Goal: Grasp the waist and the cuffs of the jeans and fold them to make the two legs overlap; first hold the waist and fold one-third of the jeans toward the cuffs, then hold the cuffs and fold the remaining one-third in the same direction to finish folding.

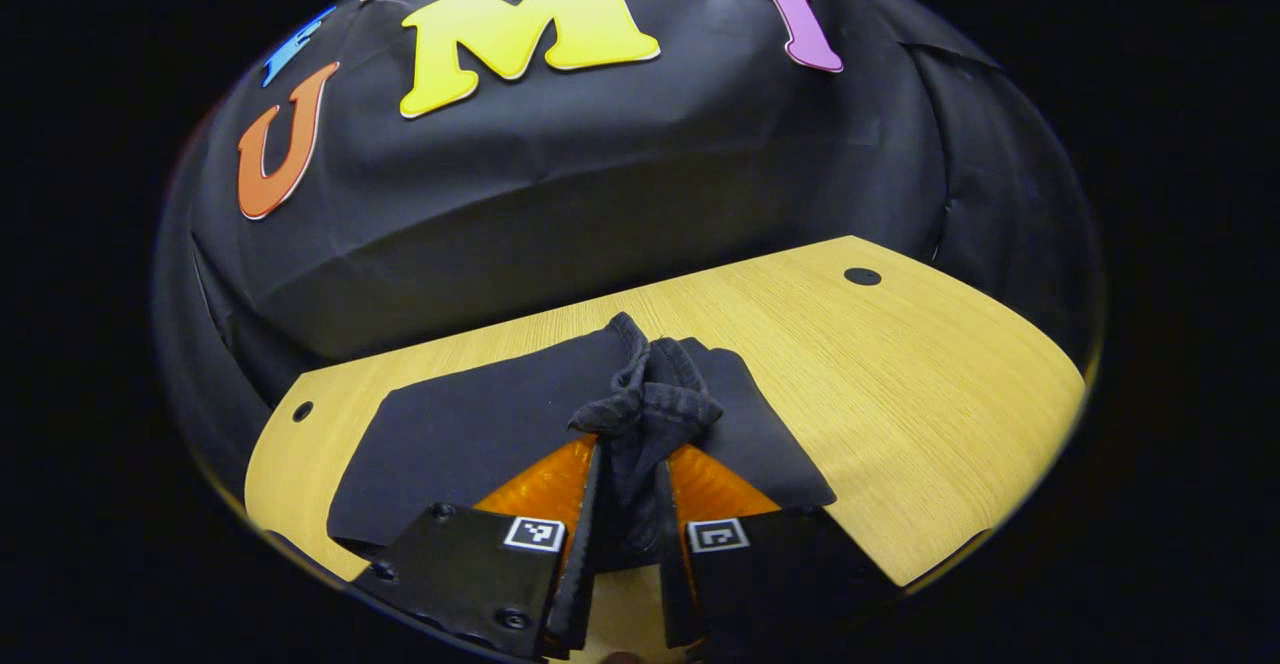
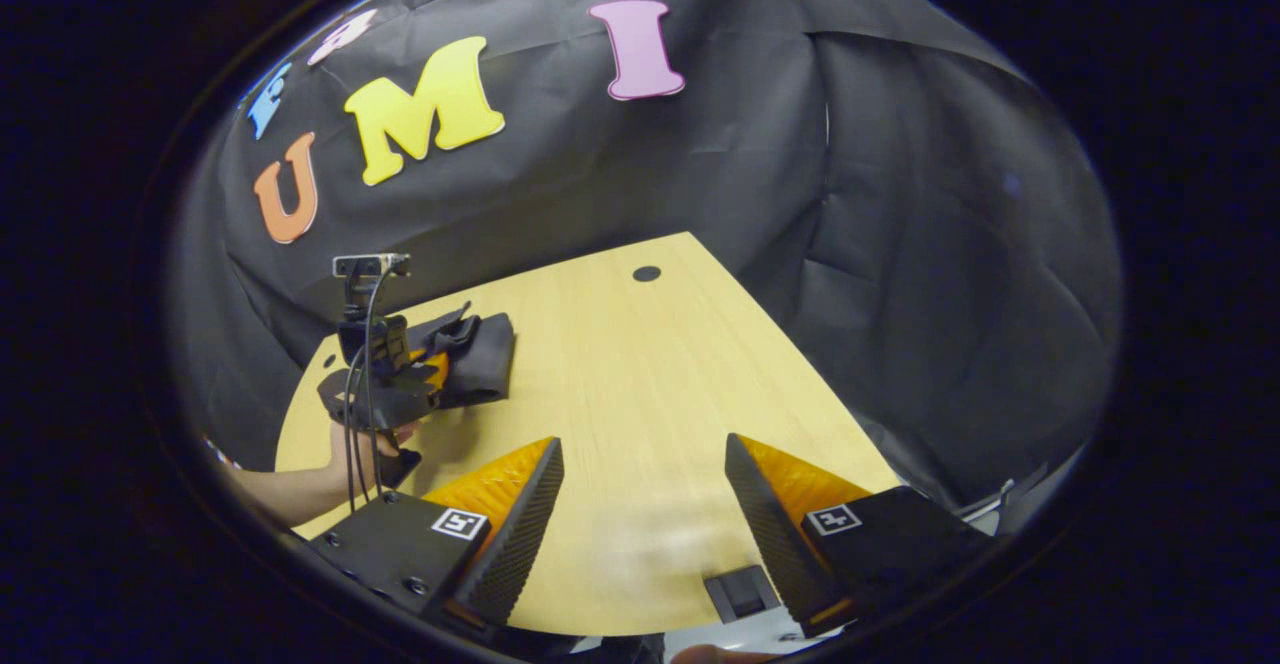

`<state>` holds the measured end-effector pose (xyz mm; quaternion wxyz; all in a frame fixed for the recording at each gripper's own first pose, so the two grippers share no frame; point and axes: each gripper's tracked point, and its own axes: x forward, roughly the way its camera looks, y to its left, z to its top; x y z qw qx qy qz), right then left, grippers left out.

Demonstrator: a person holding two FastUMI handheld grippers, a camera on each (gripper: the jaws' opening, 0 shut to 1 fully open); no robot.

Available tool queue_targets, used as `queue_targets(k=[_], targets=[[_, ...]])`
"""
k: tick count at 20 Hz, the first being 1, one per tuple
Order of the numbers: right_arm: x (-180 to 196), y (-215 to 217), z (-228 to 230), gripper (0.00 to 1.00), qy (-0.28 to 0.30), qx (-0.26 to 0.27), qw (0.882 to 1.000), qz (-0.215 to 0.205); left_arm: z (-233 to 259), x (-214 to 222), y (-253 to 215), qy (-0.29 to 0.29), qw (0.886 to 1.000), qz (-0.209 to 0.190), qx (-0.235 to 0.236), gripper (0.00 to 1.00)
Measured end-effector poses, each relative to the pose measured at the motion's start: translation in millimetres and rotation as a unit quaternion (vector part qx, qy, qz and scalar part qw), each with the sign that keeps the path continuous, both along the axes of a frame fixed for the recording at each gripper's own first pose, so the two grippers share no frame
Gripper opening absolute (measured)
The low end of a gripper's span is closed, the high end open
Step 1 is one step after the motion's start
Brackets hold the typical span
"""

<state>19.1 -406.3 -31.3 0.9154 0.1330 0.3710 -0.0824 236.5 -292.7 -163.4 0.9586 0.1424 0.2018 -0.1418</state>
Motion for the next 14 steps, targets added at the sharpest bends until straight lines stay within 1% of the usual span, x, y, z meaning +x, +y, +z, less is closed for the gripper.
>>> queue_targets(k=[1, 2, 4, 6, 7, 9, 12, 13, 14], targets=[[4, 1, 0, 0.99, -0.001, 0.003, 1.000, 0.003, 0, -1, -4, 0.004, 1.000, -0.001, -0.011, 0.36], [7, 1, -1, 0.95, -0.002, 0.006, 1.000, 0.007, 2, -8, -7, 0.010, 1.000, -0.004, -0.026, 0.41], [14, 4, -2, 0.95, -0.003, 0.011, 1.000, 0.018, 6, -13, -6, 0.014, 0.999, 0.004, -0.032, 1.00], [24, 8, 2, 0.95, -0.012, 0.014, 0.999, 0.031, 13, -23, -8, 0.020, 0.999, 0.006, -0.050, 0.99], [31, 11, 7, 0.99, -0.019, 0.014, 0.999, 0.040, 19, -28, -9, 0.022, 0.998, 0.004, -0.065, 0.99], [43, 19, 12, 0.99, -0.033, 0.010, 0.997, 0.063, 39, -41, -9, 0.018, 0.995, 0.003, -0.094, 0.99], [67, 46, 29, 0.99, -0.066, 0.009, 0.993, 0.101, 87, -58, -1, -0.006, 0.991, -0.008, -0.136, 0.99], [75, 56, 37, 0.95, -0.079, 0.006, 0.991, 0.113, 105, -64, 7, -0.018, 0.990, -0.007, -0.143, 0.99], [84, 67, 49, 0.99, -0.098, 0.004, 0.987, 0.125, 125, -68, 18, -0.032, 0.988, -0.003, -0.150, 0.99]])
